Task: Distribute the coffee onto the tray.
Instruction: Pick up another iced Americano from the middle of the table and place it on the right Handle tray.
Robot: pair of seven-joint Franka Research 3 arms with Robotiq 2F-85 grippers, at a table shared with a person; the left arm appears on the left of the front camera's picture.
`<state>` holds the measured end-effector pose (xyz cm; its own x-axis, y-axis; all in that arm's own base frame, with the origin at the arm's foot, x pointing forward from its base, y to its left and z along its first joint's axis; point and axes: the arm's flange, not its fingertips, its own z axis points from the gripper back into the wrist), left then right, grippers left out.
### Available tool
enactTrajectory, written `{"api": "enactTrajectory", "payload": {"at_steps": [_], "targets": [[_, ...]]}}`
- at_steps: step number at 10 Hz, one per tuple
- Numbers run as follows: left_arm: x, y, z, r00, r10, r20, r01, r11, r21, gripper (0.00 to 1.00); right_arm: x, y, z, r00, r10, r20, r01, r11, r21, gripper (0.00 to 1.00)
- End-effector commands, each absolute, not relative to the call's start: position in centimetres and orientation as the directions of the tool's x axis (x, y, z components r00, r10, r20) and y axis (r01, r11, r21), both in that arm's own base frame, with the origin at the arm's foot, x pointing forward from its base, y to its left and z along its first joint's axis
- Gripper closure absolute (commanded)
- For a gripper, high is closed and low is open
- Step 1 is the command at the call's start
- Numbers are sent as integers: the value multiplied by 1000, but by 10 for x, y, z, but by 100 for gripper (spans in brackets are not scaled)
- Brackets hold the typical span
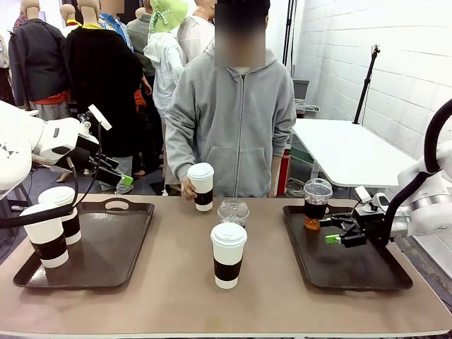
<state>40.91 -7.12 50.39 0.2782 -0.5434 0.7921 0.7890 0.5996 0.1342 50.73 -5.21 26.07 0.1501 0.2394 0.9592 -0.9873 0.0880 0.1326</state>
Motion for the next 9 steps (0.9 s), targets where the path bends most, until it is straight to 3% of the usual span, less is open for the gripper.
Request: {"api": "enactTrajectory", "payload": {"at_steps": [1,9], "targets": [[409,-70,503,280,-540,794,791,598,128,0,508,-35,263,96,288,953,-995,49,86,0],[409,-70,503,280,-540,794,791,598,128,0,515,-8,263,92,287,954,-996,27,88,0]]}}
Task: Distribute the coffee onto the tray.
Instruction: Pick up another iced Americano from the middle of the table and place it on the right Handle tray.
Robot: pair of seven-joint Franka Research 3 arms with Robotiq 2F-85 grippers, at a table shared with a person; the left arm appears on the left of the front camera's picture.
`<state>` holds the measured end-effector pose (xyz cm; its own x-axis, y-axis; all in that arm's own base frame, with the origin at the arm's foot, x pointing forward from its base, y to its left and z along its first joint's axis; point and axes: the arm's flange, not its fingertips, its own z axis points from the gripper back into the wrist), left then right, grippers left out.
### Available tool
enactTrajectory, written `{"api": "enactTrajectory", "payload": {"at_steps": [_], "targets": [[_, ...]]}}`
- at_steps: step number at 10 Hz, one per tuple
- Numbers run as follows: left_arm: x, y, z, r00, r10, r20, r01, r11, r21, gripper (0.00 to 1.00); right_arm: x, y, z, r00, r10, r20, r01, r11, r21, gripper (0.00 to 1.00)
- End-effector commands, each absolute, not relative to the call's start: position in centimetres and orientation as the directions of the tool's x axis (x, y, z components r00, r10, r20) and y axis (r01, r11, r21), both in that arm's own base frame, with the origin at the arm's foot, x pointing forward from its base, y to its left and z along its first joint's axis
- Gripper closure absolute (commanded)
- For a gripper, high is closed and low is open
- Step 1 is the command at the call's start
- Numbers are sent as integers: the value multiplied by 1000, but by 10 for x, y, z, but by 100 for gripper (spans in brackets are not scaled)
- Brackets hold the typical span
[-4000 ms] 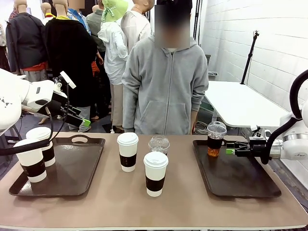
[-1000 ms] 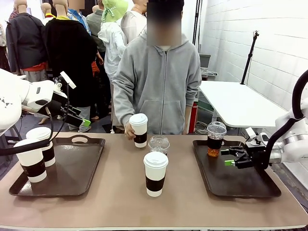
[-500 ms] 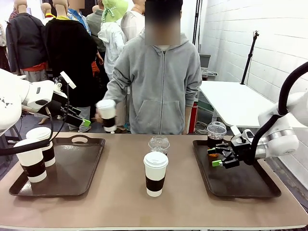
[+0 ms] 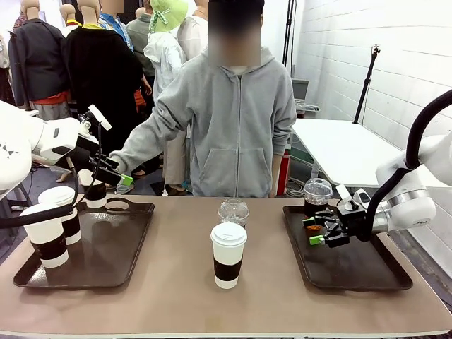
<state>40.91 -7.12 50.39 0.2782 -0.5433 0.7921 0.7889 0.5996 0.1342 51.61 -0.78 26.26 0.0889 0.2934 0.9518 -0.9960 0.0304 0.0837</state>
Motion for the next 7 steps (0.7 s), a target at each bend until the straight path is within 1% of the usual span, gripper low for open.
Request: {"api": "enactTrajectory", "payload": {"at_steps": [1,7], "targets": [[409,-70,503,280,-540,794,791,598,128,0,515,-8,263,92,287,954,-996,27,88,0],[409,-70,503,280,-540,794,791,598,128,0,516,-1,265,102,280,954,-995,40,95,0]]}}
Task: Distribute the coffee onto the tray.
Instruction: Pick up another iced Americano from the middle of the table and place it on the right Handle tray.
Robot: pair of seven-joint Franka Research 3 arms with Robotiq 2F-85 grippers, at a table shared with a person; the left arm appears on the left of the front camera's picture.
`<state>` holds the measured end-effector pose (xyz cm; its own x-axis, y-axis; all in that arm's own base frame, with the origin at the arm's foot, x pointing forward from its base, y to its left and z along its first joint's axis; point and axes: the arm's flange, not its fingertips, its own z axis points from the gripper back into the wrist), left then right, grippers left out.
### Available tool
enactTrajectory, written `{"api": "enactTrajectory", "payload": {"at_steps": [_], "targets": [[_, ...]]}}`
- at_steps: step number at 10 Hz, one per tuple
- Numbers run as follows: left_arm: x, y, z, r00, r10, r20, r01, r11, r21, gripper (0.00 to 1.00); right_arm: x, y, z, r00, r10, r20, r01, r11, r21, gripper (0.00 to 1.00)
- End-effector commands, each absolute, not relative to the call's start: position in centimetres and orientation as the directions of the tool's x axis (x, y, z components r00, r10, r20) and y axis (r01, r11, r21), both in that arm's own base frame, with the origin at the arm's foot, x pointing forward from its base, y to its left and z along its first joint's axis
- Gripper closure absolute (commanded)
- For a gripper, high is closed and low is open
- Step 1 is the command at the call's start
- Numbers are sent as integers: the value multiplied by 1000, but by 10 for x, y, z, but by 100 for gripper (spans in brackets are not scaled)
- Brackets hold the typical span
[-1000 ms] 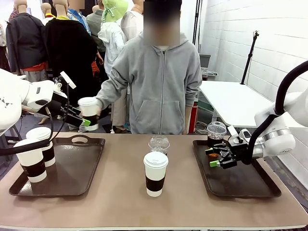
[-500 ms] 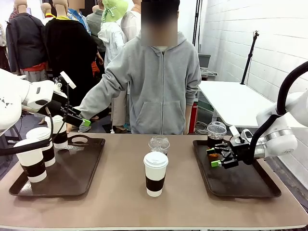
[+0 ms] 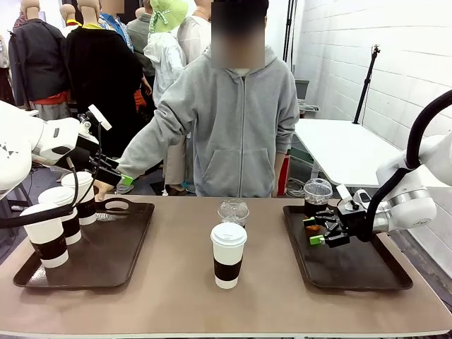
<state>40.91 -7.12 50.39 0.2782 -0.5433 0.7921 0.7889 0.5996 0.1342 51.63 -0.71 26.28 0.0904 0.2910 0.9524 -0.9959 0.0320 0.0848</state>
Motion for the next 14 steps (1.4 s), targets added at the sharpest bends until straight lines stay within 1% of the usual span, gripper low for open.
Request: {"api": "enactTrajectory", "payload": {"at_steps": [1,7,10,12,14], "targets": [[409,-70,503,280,-540,794,791,598,128,0,514,6,268,100,274,956,-995,52,90,0],[409,-70,503,280,-540,794,791,598,128,0,510,48,278,100,241,965,-993,80,83,0],[409,-70,503,280,-540,794,791,598,128,0,513,65,277,103,221,970,-989,125,77,0],[409,-70,503,280,-540,794,791,598,128,0,511,73,274,107,208,972,-989,125,82,0],[409,-70,503,280,-540,794,791,598,128,0,510,82,271,101,206,973,-992,97,82,0]]}}
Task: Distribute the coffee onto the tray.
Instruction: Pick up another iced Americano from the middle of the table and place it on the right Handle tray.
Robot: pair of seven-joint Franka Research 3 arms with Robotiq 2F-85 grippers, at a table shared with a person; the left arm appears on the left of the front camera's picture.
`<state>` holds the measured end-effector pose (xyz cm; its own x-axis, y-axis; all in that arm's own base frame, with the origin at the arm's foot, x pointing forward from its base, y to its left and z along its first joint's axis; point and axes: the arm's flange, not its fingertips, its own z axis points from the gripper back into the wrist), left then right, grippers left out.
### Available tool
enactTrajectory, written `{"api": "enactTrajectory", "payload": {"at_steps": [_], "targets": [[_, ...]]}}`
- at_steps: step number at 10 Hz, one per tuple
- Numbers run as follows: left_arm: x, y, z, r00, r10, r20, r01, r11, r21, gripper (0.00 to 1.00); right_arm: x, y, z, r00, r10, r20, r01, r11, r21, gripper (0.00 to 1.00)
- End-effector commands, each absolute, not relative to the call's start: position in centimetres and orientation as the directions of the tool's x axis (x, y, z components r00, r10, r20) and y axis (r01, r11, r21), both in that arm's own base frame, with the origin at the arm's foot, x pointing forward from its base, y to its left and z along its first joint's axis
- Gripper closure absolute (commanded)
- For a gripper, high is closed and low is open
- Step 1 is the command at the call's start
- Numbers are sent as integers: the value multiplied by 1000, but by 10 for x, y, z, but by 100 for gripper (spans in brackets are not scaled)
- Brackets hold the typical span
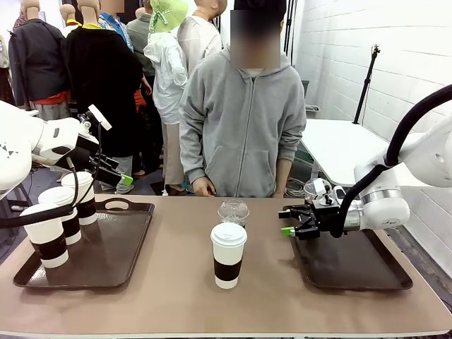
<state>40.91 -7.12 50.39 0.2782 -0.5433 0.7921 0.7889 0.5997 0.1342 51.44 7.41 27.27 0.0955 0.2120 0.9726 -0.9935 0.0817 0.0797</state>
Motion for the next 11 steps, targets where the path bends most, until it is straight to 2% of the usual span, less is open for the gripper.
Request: {"api": "enactTrajectory", "payload": {"at_steps": [1,11], "targets": [[409,-70,503,280,-540,794,791,598,128,0,510,87,270,96,205,974,-993,82,81,0],[409,-70,503,280,-540,794,791,598,128,0,541,148,263,70,241,968,-996,-43,83,0]]}}
